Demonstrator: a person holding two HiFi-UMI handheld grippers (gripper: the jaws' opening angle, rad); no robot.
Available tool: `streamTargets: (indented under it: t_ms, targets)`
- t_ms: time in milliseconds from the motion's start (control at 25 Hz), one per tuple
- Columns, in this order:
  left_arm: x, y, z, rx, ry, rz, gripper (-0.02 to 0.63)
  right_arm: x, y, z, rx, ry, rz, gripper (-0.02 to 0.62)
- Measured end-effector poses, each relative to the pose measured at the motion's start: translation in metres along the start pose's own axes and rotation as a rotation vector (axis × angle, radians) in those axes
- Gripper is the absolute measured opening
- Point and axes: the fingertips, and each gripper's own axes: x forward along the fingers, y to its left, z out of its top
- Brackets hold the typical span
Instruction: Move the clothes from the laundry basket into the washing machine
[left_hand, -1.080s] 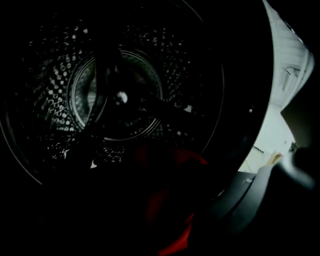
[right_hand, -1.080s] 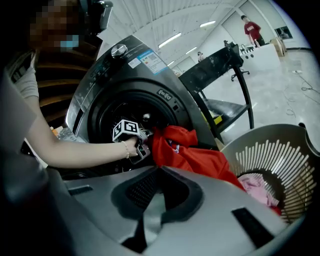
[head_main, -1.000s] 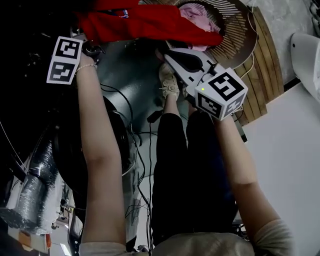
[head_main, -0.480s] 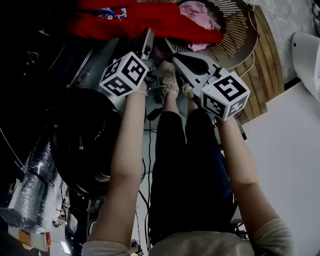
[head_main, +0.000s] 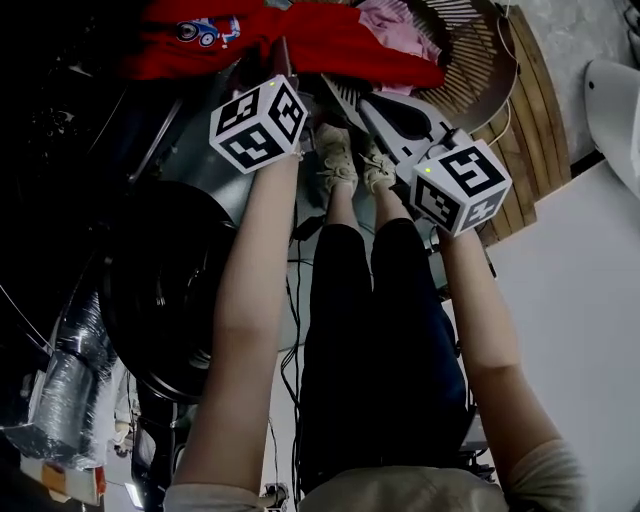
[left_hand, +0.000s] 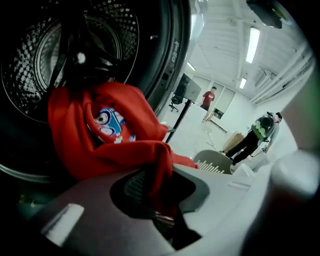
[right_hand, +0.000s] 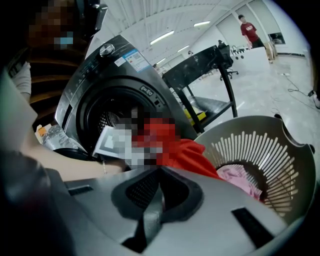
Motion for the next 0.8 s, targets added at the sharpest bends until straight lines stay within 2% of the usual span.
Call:
streamTargets:
  t_ms: [200, 360, 480, 560, 680, 760, 800]
  targets:
    - [-0.036, 0.046, 0.063, 0.056, -0.153, 0.132, 0.061, 0.007, 0.006, 0.006, -0.009, 0.006, 0.012, 0.015]
    - [-0.046, 0.08, 0.109, 0.127, -0.204, 0.155, 0.061, 0.015, 0.014, 0.013, -0.014, 0.0, 0.033, 0.014]
    - [-0.062, 0.117, 0.151, 0.142, -0.289, 0.255, 0.061, 0.02, 0.018, 0.017, -0.026, 0.005, 0.042, 0.014]
    - [-0.074, 0.144, 0.178, 0.122, -0.357, 0.342, 0.061, 0.022, 0.019, 0.02, -0.029, 0.011, 0.044, 0.014]
    - [-0.081, 0.181, 0.199, 0.029, -0.41, 0.468, 0.063, 0.027, 0.022, 0.022, -0.038, 0.018, 0.054, 0.014]
    - [-0.068, 0.197, 0.192, -0.041, -0.381, 0.486, 0.087, 0.03, 0.023, 0.022, -0.042, 0.022, 0.057, 0.014]
    - [-0.058, 0.201, 0.183, -0.071, -0.344, 0.475, 0.152, 0.031, 0.023, 0.021, -0.042, 0.025, 0.058, 0.014]
